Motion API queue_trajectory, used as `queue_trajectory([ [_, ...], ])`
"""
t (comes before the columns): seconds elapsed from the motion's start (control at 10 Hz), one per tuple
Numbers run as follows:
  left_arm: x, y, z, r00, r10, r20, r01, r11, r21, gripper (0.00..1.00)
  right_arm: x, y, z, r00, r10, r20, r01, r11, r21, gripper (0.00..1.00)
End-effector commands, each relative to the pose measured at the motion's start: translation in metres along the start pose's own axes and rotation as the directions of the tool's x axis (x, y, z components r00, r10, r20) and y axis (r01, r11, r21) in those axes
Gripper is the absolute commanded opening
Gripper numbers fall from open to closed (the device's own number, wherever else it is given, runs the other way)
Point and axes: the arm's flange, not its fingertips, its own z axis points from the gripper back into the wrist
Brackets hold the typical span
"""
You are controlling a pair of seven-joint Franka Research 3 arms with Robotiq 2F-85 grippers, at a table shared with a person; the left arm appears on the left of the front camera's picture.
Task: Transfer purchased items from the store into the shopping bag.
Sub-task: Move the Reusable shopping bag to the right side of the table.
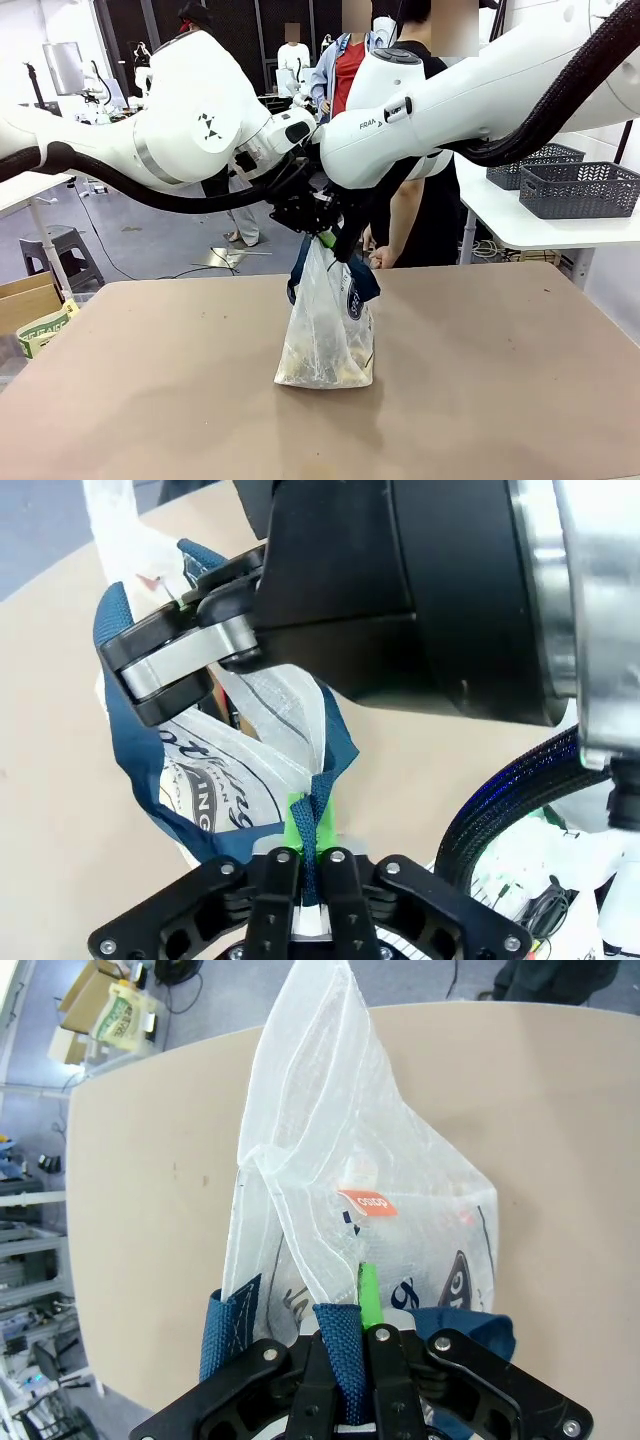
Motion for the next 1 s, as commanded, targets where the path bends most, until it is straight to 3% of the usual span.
queue_trajectory([
  [0.0,-0.011,0.002,0.005,0.999,0.014,0.035,-0.015,1.000,0.022,0.00,0.004,0.001,0.000,1.000,-0.021,-0.007,0.021,0.999,0.038,0.00],
  [0.6,-0.017,0.000,0.011,0.998,0.014,0.058,-0.018,0.997,0.070,0.00,0.007,-0.006,0.011,0.999,0.034,-0.008,-0.033,0.994,0.105,0.00],
  [0.8,-0.011,0.000,0.010,0.999,0.004,0.039,-0.005,1.000,0.023,0.00,0.006,-0.008,0.014,0.997,0.073,-0.013,-0.070,0.986,0.148,0.00],
  [0.9,-0.011,0.000,0.010,0.999,0.004,0.039,-0.005,1.000,0.023,0.00,0.005,-0.010,0.015,0.995,0.101,-0.005,-0.098,0.980,0.174,0.20],
])
